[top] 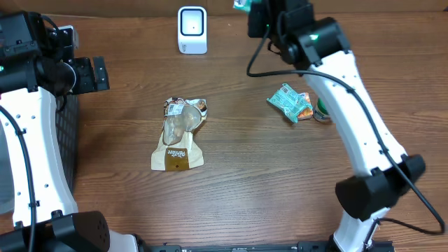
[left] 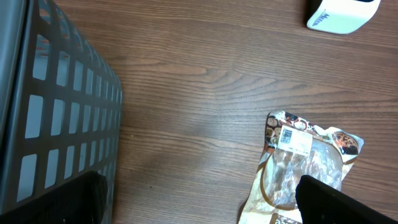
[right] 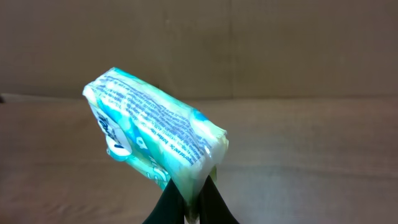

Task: Scan the item barcode
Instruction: 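Carry the teal box to the white scanner and hold it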

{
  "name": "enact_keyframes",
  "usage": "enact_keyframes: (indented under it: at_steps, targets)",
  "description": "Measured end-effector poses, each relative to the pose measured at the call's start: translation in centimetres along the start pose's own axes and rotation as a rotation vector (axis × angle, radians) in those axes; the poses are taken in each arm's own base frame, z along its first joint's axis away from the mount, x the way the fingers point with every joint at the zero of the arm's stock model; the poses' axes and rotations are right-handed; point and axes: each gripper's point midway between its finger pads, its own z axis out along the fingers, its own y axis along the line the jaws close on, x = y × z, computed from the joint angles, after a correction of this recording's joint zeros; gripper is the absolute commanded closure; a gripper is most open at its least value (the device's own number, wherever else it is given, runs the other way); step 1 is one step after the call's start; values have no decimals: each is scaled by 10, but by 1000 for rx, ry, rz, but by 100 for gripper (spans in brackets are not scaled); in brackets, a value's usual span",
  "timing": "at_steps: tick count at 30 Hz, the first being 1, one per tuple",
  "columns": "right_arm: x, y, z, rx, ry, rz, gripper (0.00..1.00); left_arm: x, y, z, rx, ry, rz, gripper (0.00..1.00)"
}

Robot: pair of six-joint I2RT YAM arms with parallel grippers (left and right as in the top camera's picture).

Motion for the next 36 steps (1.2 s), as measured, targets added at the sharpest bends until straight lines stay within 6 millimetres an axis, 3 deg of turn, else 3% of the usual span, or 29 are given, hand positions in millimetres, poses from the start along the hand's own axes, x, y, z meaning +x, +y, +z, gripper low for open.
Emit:
enact_keyframes:
  at_steps: [19, 25, 29, 36]
  targets:
    - [-4, 22, 132, -31, -220, 32, 96, 0, 0, 0, 0, 0, 0, 0]
    - [17, 40, 175, -80, -261, -54, 96, 0, 0, 0, 0, 0, 0, 0]
    - [26, 62, 187, -118, -302, -114, 96, 0, 0, 0, 0, 0, 0, 0]
    - [32, 102, 186, -171, -387, -241, 96, 0, 0, 0, 0, 0, 0, 0]
